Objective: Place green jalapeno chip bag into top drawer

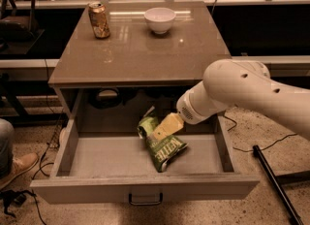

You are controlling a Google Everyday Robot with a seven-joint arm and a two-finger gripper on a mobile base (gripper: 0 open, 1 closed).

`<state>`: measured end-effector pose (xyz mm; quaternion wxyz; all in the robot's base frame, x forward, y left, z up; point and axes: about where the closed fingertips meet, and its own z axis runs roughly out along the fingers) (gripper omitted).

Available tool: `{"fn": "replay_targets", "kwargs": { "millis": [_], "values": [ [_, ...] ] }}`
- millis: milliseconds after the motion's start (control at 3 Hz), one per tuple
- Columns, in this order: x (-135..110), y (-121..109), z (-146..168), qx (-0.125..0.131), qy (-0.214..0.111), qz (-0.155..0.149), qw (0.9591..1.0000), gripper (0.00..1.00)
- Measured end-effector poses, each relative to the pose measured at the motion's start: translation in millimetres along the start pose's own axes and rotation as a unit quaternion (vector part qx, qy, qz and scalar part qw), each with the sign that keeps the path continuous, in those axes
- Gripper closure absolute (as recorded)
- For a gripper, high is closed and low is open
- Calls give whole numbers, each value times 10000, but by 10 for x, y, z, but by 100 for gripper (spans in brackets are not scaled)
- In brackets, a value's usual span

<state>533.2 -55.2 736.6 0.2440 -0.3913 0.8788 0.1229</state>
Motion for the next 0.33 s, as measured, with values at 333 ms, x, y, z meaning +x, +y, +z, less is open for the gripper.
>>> {"fn": "replay_targets", "kwargs": {
  "millis": [333],
  "values": [
    [210, -268, -398, 23, -290, 339, 9990, 0]
  ]
}}
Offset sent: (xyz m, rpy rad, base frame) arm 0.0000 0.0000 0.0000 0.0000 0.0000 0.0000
